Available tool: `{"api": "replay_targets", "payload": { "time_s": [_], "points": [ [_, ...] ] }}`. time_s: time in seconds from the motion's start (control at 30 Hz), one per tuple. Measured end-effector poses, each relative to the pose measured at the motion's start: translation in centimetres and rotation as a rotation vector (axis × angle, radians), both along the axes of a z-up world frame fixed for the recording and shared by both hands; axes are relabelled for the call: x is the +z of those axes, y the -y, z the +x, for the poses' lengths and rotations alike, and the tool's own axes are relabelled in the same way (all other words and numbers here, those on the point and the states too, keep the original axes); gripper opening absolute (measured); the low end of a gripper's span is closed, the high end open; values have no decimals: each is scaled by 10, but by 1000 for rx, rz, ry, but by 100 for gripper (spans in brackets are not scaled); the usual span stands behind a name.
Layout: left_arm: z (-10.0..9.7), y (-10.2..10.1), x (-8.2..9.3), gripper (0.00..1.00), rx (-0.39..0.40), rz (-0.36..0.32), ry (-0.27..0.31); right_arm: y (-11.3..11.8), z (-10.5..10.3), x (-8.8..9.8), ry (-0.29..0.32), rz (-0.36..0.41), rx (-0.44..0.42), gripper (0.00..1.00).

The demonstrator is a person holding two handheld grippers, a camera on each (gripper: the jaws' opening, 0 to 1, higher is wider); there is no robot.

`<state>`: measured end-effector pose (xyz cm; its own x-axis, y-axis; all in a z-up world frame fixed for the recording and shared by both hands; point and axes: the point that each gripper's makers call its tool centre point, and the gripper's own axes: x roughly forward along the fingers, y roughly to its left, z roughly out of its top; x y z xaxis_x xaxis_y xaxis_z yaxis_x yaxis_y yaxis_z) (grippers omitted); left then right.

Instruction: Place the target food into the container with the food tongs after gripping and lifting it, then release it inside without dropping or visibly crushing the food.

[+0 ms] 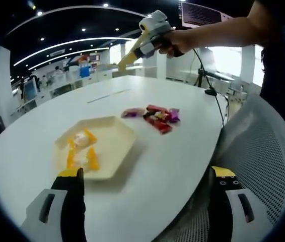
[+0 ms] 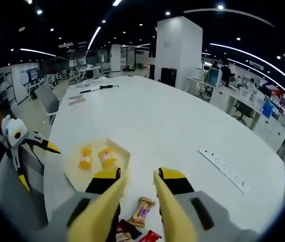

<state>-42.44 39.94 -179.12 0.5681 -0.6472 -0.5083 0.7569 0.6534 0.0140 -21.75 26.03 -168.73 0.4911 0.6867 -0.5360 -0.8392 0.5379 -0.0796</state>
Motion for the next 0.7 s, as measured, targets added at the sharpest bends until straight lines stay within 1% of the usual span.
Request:
{"api": "replay_targets", "payload": {
  "time_s": [0.03,0.1,0.47,0.5,0.57,0.7],
  "points": [
    [0,0,0,99,2,-1,-1,4,3,-1,8,-3,-18,29],
    [1,-1,1,99,5,-6,1,8,3,-4,-9,8,-30,29],
    [1,2,4,99,8,-38,-3,13,4,-9,-19,11,-38,28],
    [1,2,5,99,10,-42,-4,13,3,-10,-27,12,-36,28],
    [2,2,6,99,14,-55,-5,14,4,-12,-23,3,-34,28],
    [1,3,8,99,14,-67,-3,17,4,-20,-29,7,-43,29]
  ]
}}
